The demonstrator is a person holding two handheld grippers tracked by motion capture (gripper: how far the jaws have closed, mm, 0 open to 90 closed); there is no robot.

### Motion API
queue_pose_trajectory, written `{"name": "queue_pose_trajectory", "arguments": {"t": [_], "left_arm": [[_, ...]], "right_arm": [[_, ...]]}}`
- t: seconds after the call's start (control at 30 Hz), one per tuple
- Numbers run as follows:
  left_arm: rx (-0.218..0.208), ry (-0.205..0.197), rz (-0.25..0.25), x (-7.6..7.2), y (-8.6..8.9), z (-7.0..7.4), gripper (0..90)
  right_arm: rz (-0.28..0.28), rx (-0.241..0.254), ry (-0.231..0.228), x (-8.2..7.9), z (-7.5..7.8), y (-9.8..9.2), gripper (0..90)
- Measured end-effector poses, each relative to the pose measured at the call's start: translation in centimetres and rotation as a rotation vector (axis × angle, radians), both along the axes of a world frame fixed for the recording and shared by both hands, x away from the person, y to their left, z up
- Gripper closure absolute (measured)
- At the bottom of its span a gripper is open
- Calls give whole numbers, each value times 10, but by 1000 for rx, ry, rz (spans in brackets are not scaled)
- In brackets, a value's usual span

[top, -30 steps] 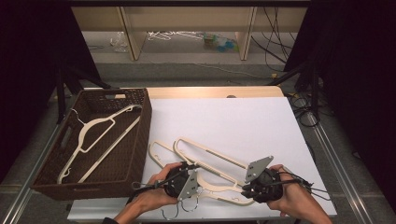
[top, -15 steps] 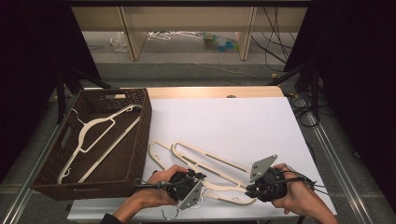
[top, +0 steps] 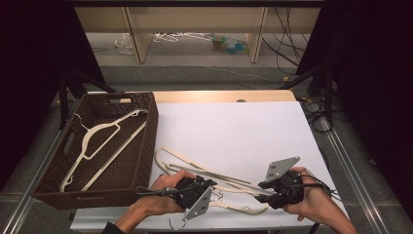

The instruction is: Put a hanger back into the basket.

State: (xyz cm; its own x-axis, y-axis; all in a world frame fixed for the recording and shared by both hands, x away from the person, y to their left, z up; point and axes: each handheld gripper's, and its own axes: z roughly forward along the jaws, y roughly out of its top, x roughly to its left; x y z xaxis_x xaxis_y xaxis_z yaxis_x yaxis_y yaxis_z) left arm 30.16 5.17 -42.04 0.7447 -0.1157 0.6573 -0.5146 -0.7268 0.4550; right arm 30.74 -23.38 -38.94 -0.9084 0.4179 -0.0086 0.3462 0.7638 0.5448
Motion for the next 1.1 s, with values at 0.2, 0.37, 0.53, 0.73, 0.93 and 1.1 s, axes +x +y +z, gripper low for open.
{"name": "queue_pose_trajectory", "arguments": {"t": [0.2, 0.37, 0.53, 0.73, 0.93, 1.1], "left_arm": [[-70, 44, 102, 9, 5, 13, 855], [-123, 86, 223, 25, 10, 30, 857], [-181, 121, 292, 34, 16, 43, 857], [-343, 234, 373, 44, 31, 68, 857], [-546, 407, 451, 47, 53, 89, 857], [-576, 426, 473, 48, 63, 95, 857]], "right_arm": [[-131, 133, -127, -1, 21, -3, 368], [-171, 173, -186, -8, 35, -2, 331], [-211, 187, -220, -11, 36, 1, 319], [-191, 185, -211, -15, 30, 8, 319], [-164, 202, -192, -14, 10, 15, 304], [-153, 207, -171, -15, -6, 19, 298]]}}
